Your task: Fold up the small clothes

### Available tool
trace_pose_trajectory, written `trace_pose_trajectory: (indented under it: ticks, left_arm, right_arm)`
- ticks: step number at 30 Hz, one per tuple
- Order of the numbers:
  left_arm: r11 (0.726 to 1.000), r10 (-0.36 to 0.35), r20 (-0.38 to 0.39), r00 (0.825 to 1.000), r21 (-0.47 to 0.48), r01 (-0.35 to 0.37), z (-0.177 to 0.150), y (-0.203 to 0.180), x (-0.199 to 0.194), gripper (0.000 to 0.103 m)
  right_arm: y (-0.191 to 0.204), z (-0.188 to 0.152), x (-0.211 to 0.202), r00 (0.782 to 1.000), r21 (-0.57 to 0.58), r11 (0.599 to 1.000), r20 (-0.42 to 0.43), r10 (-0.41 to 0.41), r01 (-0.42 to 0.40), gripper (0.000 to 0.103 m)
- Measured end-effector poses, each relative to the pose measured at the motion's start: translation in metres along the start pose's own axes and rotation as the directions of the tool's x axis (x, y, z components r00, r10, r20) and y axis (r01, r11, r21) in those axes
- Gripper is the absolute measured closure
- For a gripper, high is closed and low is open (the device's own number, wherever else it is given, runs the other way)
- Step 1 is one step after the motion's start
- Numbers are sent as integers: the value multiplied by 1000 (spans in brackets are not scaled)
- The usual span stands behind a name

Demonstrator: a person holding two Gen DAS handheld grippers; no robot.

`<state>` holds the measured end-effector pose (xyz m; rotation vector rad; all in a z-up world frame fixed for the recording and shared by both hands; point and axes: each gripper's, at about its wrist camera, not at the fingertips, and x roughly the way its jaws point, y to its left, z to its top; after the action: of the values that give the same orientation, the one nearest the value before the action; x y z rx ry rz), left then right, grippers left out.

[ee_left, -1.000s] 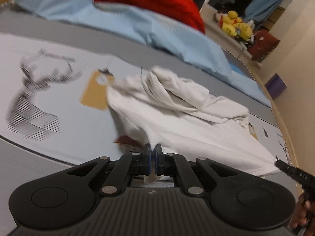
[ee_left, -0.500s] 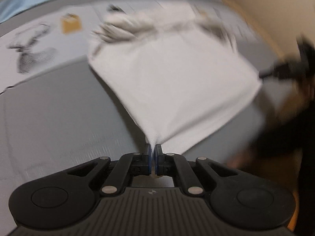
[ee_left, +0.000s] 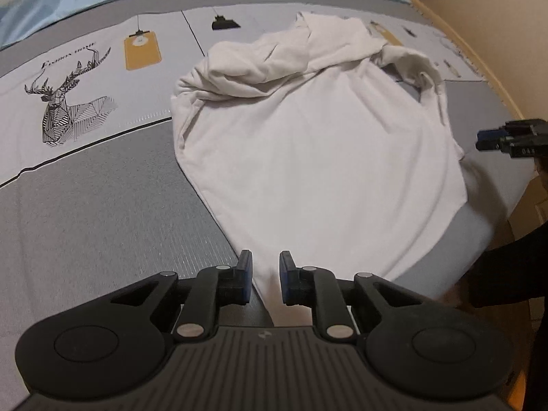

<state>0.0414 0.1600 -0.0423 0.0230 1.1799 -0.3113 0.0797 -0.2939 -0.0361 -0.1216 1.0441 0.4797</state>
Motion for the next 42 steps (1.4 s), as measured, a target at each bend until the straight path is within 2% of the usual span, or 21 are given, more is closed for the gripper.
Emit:
trace_pose_trajectory:
  ticks: [2,4,6,11,12,13,14,15,19,20,22,24,25,26,28,29,30,32,35,39,42]
  left_arm:
    - [1000,2,-30,1000,20,-2,6,-3,13,84]
    - [999,-1,-63,998,35,3,7,-6,24,67]
    - [999,-7,-88,996,51,11,5,-8,34,57]
    - [995,-4,-173,985,95,20,-3,-12,56,54]
    - [994,8,-186,982,111,12,-5,-13,60,55]
    - [992,15,-194,981,123,9,-6,-14,63,64]
    - [991,13,-197,980,132,13,-8,-15,64,75]
    - [990,3,-201,980,137,25,-8,-15,64,96]
    - [979,-34,-149,988,193,63,-12,-19,44,101]
    - [976,-73,-116,991,196,95,-13,-16,29,101]
    - [967,-157,-34,987,196,161,-15,-11,-3,101]
    - [955,-254,73,964,178,238,-23,3,-39,101]
    - [953,-274,98,957,165,256,-26,10,-47,101]
    - [957,-271,106,957,136,256,-28,19,-48,101]
    - [980,-172,32,985,105,168,-28,32,-29,100]
    - [990,-79,-41,996,110,83,-29,33,-12,100]
    - [991,-8,-83,997,134,19,-30,33,-2,99]
    - [988,66,-110,992,150,-49,-30,35,6,99]
    - [994,69,-51,996,85,-65,-18,37,-1,95]
    - [990,105,15,994,97,-106,6,20,2,95]
    - [986,115,76,990,110,-123,27,-2,10,95]
  right_arm:
    - [-4,6,17,999,-9,1000,-21,-25,25,60]
    - [1,7,33,998,-43,998,-38,-48,46,60]
    - [5,12,51,997,-75,996,-58,-53,49,59]
    - [19,19,79,996,-131,991,-77,-33,23,57]
    - [24,19,81,996,-150,989,-88,-33,19,58]
    - [27,19,84,994,-168,985,-104,-40,22,69]
    - [30,20,85,992,-187,982,-114,-47,26,79]
    - [31,20,82,992,-194,981,-116,-40,16,94]
    - [18,32,42,993,-80,990,-39,111,-113,96]
    - [6,36,23,979,3,979,16,201,-201,96]
    - [-22,36,-19,900,142,891,148,411,-431,96]
    - [-40,26,-58,835,129,840,265,482,-527,96]
    - [-49,21,-66,825,151,827,283,489,-542,96]
    - [-59,15,-65,840,191,829,271,470,-526,96]
    - [-69,8,-42,921,278,878,140,363,-389,92]
    - [-69,3,-21,957,320,904,28,289,-282,91]
    - [-67,0,-5,972,327,925,-67,227,-193,89]
    - [-56,-2,17,977,240,970,-193,90,-42,89]
    - [-47,13,14,990,234,971,-119,75,-46,88]
    - [-43,33,9,999,247,968,25,48,-53,73]
    - [-45,50,19,993,324,943,105,47,-79,72]
